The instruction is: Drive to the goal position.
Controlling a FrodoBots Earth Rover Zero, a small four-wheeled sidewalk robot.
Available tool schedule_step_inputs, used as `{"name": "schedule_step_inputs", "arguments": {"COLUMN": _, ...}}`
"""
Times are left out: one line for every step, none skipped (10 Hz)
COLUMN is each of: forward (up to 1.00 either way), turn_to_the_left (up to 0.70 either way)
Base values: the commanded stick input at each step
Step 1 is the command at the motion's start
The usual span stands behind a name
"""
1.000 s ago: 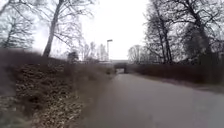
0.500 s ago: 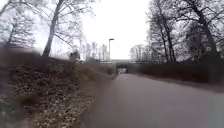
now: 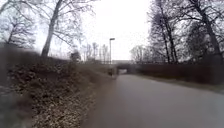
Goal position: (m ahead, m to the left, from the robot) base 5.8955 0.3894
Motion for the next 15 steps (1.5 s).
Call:
{"name": "schedule_step_inputs", "arguments": {"forward": 0.7, "turn_to_the_left": 0.0}}
{"name": "schedule_step_inputs", "arguments": {"forward": 0.7, "turn_to_the_left": 0.0}}
{"name": "schedule_step_inputs", "arguments": {"forward": 0.7, "turn_to_the_left": 0.0}}
{"name": "schedule_step_inputs", "arguments": {"forward": 0.7, "turn_to_the_left": 0.0}}
{"name": "schedule_step_inputs", "arguments": {"forward": 0.7, "turn_to_the_left": 0.0}}
{"name": "schedule_step_inputs", "arguments": {"forward": 0.7, "turn_to_the_left": 0.0}}
{"name": "schedule_step_inputs", "arguments": {"forward": 0.7, "turn_to_the_left": 0.0}}
{"name": "schedule_step_inputs", "arguments": {"forward": 0.7, "turn_to_the_left": 0.0}}
{"name": "schedule_step_inputs", "arguments": {"forward": 0.7, "turn_to_the_left": 0.0}}
{"name": "schedule_step_inputs", "arguments": {"forward": 0.7, "turn_to_the_left": 0.0}}
{"name": "schedule_step_inputs", "arguments": {"forward": 0.7, "turn_to_the_left": 0.0}}
{"name": "schedule_step_inputs", "arguments": {"forward": 0.7, "turn_to_the_left": 0.0}}
{"name": "schedule_step_inputs", "arguments": {"forward": 0.7, "turn_to_the_left": 0.0}}
{"name": "schedule_step_inputs", "arguments": {"forward": 0.7, "turn_to_the_left": 0.0}}
{"name": "schedule_step_inputs", "arguments": {"forward": 0.7, "turn_to_the_left": 0.0}}
